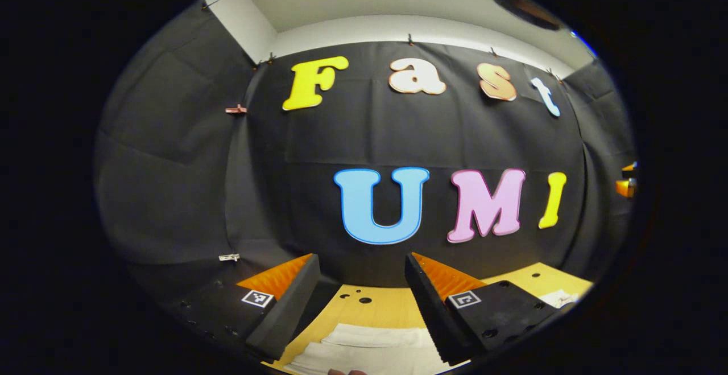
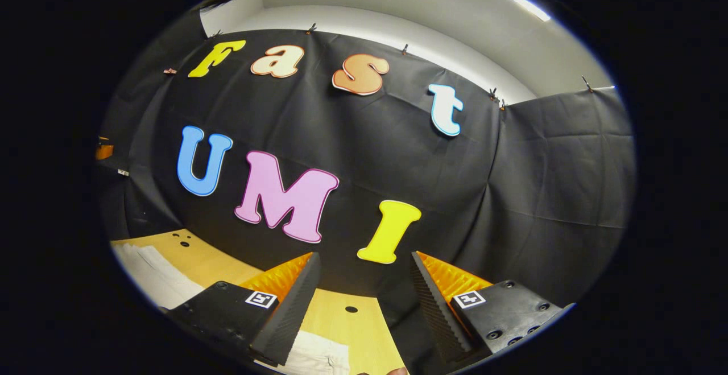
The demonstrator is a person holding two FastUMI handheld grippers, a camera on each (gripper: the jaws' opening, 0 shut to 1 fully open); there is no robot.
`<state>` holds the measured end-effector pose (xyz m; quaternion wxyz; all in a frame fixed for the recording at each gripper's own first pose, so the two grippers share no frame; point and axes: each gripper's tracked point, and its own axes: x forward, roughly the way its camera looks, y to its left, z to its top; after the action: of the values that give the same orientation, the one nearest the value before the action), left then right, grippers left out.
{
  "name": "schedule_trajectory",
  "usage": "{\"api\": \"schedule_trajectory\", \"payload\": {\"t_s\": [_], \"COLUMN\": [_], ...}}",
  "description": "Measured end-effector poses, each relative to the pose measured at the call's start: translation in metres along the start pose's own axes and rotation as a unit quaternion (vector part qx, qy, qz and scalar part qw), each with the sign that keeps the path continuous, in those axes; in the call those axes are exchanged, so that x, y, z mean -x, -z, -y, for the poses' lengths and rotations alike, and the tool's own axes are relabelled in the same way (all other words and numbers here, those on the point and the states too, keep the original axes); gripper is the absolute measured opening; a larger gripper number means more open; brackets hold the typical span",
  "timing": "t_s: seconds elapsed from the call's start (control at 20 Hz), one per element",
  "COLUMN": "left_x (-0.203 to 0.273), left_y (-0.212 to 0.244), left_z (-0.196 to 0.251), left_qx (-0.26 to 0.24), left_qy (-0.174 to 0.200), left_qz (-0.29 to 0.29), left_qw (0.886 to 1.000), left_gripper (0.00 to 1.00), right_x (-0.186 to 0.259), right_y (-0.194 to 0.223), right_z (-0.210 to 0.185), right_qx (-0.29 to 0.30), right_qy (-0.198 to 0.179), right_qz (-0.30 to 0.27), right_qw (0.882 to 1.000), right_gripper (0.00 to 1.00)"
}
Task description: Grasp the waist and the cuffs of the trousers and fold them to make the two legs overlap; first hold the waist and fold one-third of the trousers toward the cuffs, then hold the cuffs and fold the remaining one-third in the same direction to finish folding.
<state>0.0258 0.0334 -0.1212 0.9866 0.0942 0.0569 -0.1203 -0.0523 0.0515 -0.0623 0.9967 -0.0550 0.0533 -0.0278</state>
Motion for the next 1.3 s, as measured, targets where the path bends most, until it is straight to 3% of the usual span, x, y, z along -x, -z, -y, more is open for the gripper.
{"api": "schedule_trajectory", "payload": {"t_s": [0.15,0.3,0.5,0.6,0.8,1.05,1.3], "left_x": [0.007,0.02,0.033,0.044,0.068,0.082,0.09], "left_y": [0.054,0.114,0.2,0.246,0.327,0.386,0.433], "left_z": [-0.005,-0.03,-0.054,-0.062,-0.076,-0.073,-0.101], "left_qx": [-0.028,-0.083,-0.119,-0.149,-0.253,-0.323,-0.403], "left_qy": [0.047,0.063,0.113,0.147,0.23,0.334,0.368], "left_qz": [-0.047,-0.115,-0.192,-0.23,-0.299,-0.344,-0.385], "left_qw": [0.997,0.988,0.967,0.95,0.891,0.816,0.744], "left_gripper": [0.96,0.97,0.97,0.98,0.98,0.98,0.98], "right_x": [0.014,0.03,0.051,0.059,0.074,0.093,0.105], "right_y": [0.024,0.051,0.077,0.084,0.106,0.127,0.136], "right_z": [-0.001,0.003,-0.006,-0.007,-0.015,-0.023,-0.011], "right_qx": [0.022,0.054,0.08,0.096,0.129,0.148,0.144], "right_qy": [0.009,0.028,0.038,0.052,0.067,0.088,0.126], "right_qz": [-0.023,-0.057,-0.097,-0.112,-0.15,-0.19,-0.211], "right_qw": [0.999,0.997,0.991,0.988,0.978,0.966,0.959], "right_gripper": [0.96,0.96,0.96,0.96,0.96,0.96,0.96]}}
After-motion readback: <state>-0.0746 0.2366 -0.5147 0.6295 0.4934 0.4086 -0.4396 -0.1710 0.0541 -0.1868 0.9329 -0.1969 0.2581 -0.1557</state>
